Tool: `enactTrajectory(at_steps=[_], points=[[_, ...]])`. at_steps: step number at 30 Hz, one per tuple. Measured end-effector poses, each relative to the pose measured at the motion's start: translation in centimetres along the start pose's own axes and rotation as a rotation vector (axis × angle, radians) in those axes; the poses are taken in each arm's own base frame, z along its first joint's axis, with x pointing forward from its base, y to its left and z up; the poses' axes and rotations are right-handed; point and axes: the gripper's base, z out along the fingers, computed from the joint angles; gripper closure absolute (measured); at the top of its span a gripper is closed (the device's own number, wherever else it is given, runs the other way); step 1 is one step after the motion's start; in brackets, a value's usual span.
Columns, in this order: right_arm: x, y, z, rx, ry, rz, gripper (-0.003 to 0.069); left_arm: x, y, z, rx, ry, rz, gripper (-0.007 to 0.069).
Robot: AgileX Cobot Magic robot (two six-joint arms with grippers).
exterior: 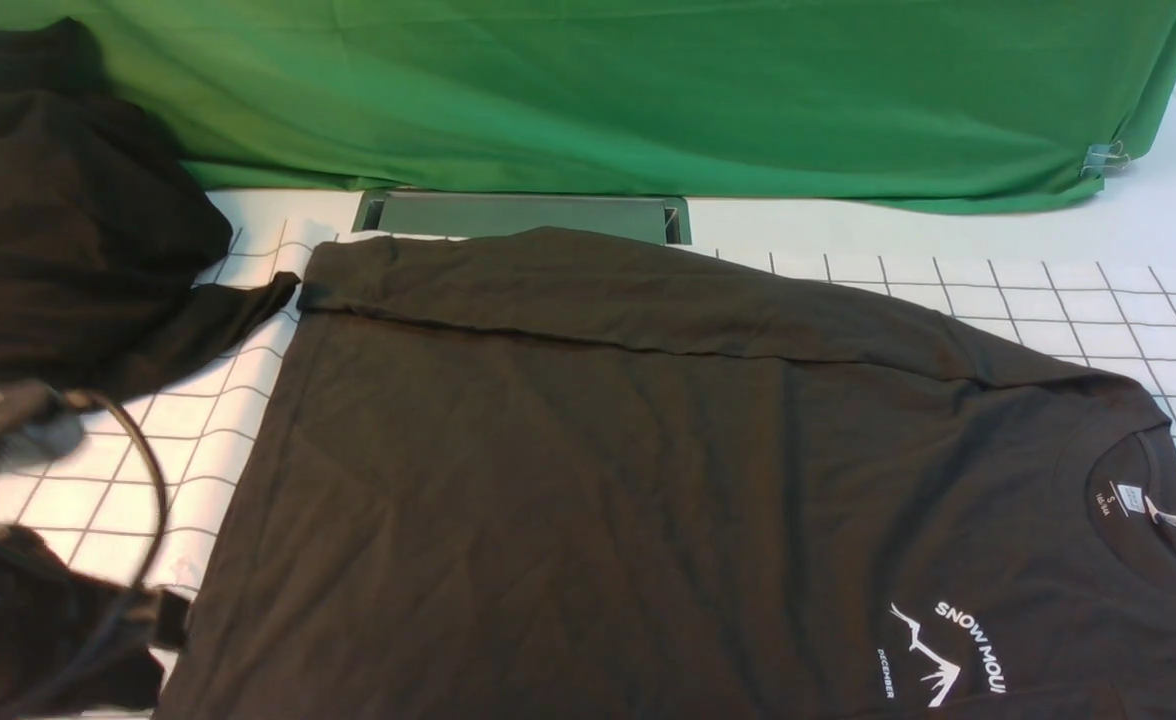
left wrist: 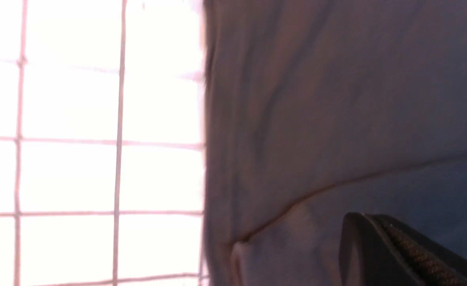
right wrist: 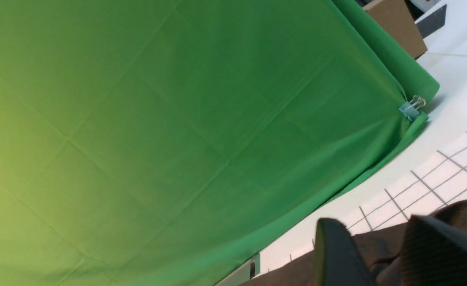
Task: Fold a long-sleeved shirt over a white checkered tablecloth.
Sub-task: 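Grasp the left edge of the dark T-shirt lying flat on the table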
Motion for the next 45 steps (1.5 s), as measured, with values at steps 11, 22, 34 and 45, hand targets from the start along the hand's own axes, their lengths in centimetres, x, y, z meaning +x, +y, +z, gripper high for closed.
enactTrajectory(at_steps=[11, 22, 34, 45], points=[[-1.7, 7.5, 3.4, -0.020, 0.727, -0.446, 0.0651, 0.8, -2.5, 3.7, -0.108, 0.171, 0.264, 0.0621], [2.1, 8.7, 8.1, -0.039, 1.112, -0.578, 0.0649, 0.8, -2.7, 6.7, -0.242, 0.240, 0.336, 0.0355], [2.4, 9.6, 8.5, -0.105, 1.053, -0.584, 0.0648, 1.0, -2.7, 8.3, -0.238, 0.316, 0.297, 0.0274], [2.3, 9.6, 8.5, -0.106, 1.050, -0.583, 0.0644, 1.0, -3.0, 7.9, -0.221, 0.374, 0.330, 0.0612]])
